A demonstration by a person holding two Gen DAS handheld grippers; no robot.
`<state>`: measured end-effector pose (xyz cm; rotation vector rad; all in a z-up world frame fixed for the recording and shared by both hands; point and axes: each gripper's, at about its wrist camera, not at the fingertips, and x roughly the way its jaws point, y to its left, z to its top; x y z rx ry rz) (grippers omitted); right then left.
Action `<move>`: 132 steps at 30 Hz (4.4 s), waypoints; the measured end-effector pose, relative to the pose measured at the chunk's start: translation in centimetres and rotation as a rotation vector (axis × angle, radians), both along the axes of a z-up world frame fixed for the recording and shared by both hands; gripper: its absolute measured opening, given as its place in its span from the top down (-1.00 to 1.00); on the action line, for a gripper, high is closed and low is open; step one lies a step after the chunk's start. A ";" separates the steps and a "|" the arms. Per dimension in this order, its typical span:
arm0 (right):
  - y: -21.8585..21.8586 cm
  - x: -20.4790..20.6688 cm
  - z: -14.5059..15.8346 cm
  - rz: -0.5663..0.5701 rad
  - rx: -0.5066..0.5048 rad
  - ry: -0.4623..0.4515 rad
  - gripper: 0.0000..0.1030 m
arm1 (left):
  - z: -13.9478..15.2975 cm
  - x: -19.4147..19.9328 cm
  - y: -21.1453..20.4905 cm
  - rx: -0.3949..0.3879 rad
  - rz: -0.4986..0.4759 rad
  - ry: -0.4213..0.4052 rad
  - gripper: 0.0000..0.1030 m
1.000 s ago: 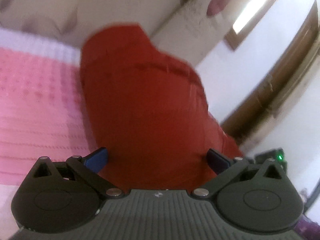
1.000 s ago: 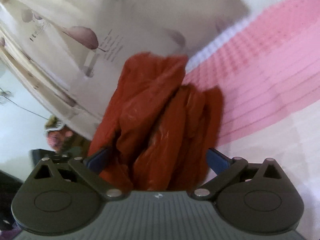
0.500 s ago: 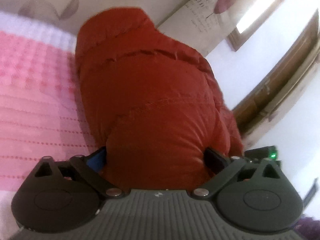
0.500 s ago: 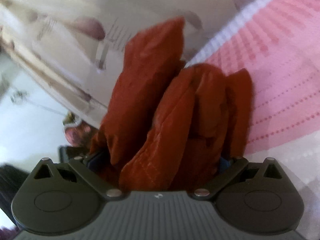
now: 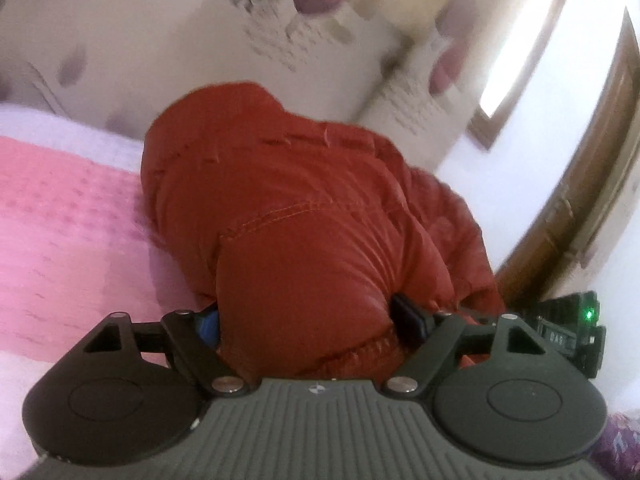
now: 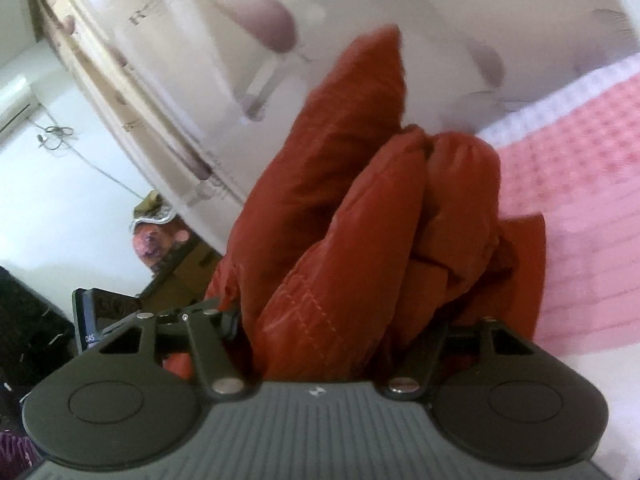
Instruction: Fold large clothes
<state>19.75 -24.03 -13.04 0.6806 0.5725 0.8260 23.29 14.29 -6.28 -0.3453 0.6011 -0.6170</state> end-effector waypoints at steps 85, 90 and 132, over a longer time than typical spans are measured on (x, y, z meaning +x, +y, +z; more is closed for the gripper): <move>16.3 -13.1 8.9 -0.294 -0.466 -0.440 -1.00 | 7.6 -14.0 1.6 0.502 0.667 -0.392 -1.00; 16.6 -13.2 8.8 -0.292 -0.483 -0.439 -1.00 | 7.4 -14.1 1.4 0.504 0.664 -0.390 -1.00; 17.7 -12.6 7.7 -0.264 -0.550 -0.410 -1.00 | 5.2 -13.0 1.1 0.514 0.692 -0.362 -1.00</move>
